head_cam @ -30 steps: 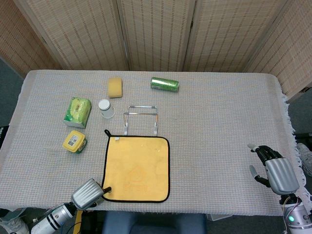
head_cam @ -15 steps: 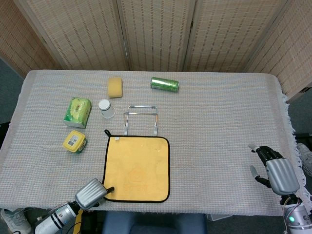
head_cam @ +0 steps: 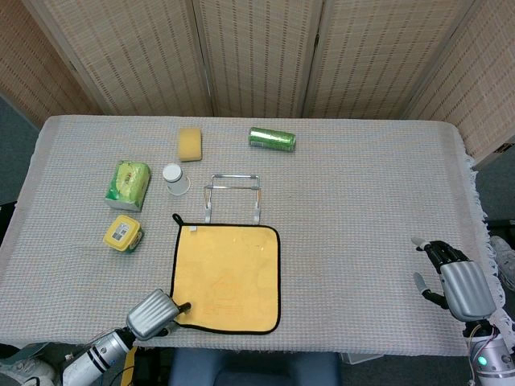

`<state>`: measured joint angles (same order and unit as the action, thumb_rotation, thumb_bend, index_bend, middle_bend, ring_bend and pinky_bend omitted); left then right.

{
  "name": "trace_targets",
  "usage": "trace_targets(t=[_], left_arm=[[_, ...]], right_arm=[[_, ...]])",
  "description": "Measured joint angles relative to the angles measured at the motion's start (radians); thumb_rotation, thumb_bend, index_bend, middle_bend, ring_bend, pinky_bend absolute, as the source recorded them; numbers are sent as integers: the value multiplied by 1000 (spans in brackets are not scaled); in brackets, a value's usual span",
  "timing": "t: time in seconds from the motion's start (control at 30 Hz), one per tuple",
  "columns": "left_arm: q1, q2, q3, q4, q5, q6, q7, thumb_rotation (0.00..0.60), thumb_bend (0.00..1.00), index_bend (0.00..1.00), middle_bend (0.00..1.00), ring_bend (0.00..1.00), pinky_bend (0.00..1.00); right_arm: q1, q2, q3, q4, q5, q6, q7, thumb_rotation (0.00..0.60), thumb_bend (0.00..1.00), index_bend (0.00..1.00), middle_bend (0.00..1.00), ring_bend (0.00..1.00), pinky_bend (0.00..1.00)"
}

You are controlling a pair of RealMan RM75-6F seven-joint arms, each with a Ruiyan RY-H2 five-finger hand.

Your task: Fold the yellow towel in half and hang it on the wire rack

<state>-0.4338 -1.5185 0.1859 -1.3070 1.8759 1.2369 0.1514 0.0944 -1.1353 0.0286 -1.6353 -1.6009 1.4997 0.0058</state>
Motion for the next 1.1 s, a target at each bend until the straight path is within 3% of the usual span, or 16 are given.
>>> trace_targets(t=[0.5,0.87,0.93,1.1], left_arm=[[2,-20,-2,30,6,33,11,600,436,554,884,872,989],[7,-25,-5,17,-5,54,-32,600,442,566,884,873,989],[7,-25,-5,14,-6,57,-39,600,442,567,884,873,989],[8,-28,-7,13,-10,59,-35,600,442,567,884,873,990]], right_arm=[[3,1,-2,-9,-12,1,-7,600,407,184,320,276,358],[22,2,-25,-38,-87,-13,-30,600,408,213,350,326,369],[38,-2,-33,-51,-121,-30,-45,600,408,231,377,384,437],[95,-25,-44,-83,-175,-109,-83,600,355,298,502,620,754]])
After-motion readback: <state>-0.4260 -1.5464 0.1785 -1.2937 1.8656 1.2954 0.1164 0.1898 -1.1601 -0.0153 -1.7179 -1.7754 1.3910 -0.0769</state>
